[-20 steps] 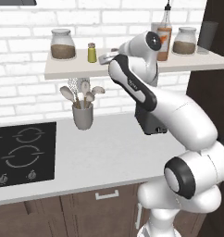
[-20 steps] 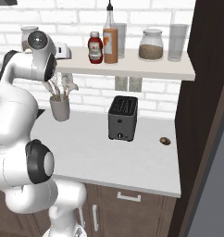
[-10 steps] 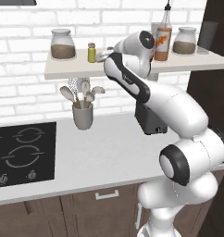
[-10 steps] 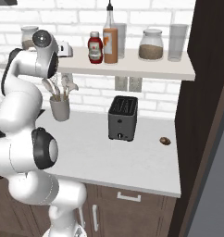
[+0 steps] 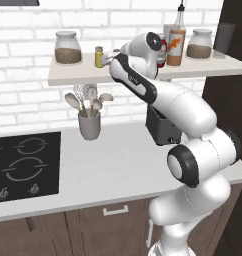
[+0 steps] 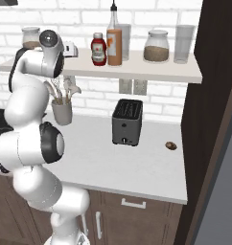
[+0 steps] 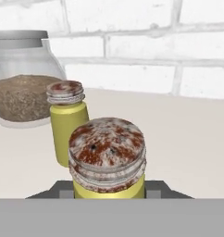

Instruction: Put the shaker and condiment bottle from the counter next to their counterparts in the cabinet.

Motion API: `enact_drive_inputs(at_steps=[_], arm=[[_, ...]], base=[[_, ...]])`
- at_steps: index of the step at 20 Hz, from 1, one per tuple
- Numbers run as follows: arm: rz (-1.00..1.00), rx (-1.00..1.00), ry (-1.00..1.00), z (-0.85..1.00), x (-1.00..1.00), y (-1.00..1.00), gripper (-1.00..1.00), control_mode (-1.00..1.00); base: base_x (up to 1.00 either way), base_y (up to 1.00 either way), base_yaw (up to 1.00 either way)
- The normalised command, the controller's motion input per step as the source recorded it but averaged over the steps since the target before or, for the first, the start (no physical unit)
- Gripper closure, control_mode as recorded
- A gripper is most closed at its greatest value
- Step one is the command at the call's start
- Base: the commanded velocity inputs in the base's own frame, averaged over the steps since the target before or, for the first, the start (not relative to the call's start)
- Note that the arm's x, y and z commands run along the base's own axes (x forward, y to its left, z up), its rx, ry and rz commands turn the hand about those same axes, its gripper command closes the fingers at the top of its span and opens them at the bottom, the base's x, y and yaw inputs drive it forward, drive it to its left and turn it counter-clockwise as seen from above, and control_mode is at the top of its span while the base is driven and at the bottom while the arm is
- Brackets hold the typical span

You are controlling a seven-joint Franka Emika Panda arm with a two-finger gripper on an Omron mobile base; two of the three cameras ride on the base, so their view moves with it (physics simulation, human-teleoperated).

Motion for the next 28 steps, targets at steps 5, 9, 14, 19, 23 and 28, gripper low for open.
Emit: enact_drive_inputs(at_steps=[5,9,14,19,23,28], arm=[[0.01,0.00,0.00,-0.11,0.33,0.06,1.00,-1.00],[0.01,0.00,0.00,-0.12,0.25,0.08,1.00,-1.00],[0.02,0.00,-0.01,-0.19,0.08,0.12,-1.00,-1.00],[0.01,0.00,-0.07,-0.03,0.00,0.01,-1.00,-1.00],[0.00,-0.01,-0.05,0.00,-0.06,0.02,-1.00,-1.00],[0.00,0.00,-0.05,0.00,-0.28,0.01,-1.00,-1.00]], base=[[0.00,0.00,0.00],[0.00,0.00,0.00],[0.00,0.00,0.00],[0.00,0.00,0.00],[0.00,0.00,0.00],[0.00,0.00,0.00]])
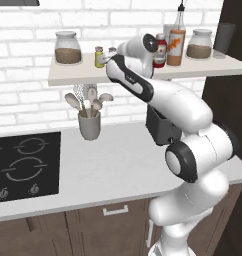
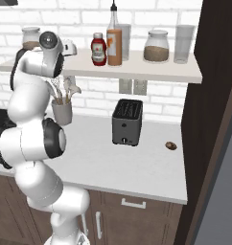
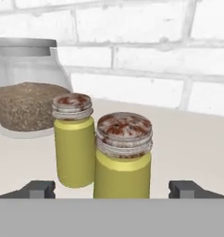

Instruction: Put the shaker and condiment bottle from the counter next to their counterparts in the cabinet.

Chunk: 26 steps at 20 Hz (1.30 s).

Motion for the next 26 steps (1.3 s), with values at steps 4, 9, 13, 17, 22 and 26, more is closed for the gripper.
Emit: enact_drive_inputs(at_steps=[4,9,13,17,22,26], arm=[[0.00,0.00,-0.07,0.00,-0.66,0.00,-1.00,-1.00],[0.00,0.00,-0.04,0.02,-0.79,0.00,-1.00,-1.00],[-0.03,0.03,-0.06,0.04,-0.92,-0.03,-1.00,-1.00],[-0.04,0.05,-0.05,0.05,-0.93,-0.07,-1.00,-1.00],[-0.06,0.09,-0.05,0.03,-0.99,-0.10,-1.00,-1.00],[-0.07,0.13,-0.05,0.05,-1.00,-0.10,-1.00,-1.00]], base=[[0.00,0.00,0.00],[0.00,0.00,0.00],[0.00,0.00,0.00],[0.00,0.00,0.00],[0.00,0.00,0.00],[0.00,0.00,0.00]])
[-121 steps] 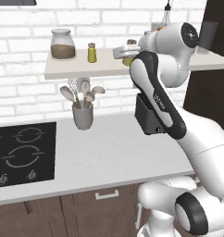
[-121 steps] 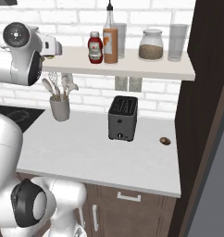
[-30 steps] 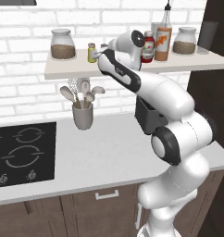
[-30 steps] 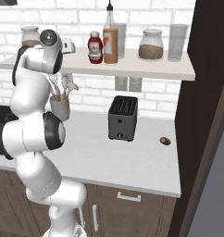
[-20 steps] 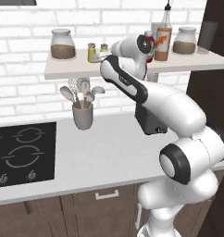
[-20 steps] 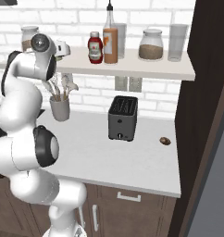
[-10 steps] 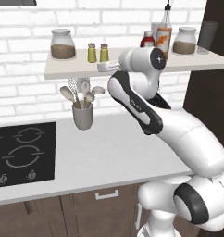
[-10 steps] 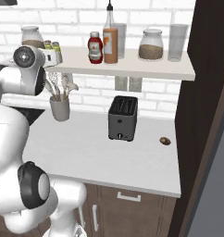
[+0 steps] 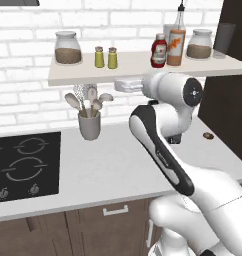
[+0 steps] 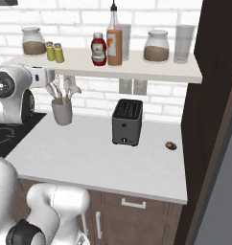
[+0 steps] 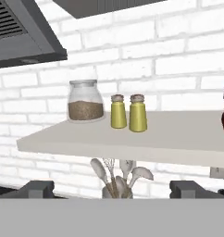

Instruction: Put the shaker and condiment bottle from the counter next to their counterparts in the cabinet.

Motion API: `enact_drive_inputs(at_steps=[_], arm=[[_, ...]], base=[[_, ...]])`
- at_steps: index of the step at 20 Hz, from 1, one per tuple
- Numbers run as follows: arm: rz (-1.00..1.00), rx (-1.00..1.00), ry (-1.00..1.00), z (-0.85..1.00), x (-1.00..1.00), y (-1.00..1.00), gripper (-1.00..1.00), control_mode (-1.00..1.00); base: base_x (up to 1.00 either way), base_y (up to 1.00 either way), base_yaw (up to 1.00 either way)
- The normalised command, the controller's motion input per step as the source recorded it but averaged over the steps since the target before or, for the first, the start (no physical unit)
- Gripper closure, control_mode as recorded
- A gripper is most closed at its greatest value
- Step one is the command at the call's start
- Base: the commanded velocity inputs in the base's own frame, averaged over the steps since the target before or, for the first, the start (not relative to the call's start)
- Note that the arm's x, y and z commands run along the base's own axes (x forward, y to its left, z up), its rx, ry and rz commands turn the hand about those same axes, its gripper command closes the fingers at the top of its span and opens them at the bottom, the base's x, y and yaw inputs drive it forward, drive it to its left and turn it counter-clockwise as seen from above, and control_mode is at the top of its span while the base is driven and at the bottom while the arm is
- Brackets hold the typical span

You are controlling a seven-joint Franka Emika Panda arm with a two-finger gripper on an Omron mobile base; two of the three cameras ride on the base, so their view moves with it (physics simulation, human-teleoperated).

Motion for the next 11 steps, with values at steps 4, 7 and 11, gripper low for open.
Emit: enact_drive_inputs(at_steps=[4,7,11], arm=[[-0.08,0.13,-0.06,0.04,-1.00,-0.09,-1.00,-1.00],[-0.08,0.14,-0.05,0.02,-1.00,-0.08,-1.00,-1.00],[-0.09,0.14,-0.04,0.00,-1.00,-0.06,-1.00,-1.00]], base=[[0.00,0.00,0.00],[0.00,0.00,0.00],[0.00,0.00,0.00]])
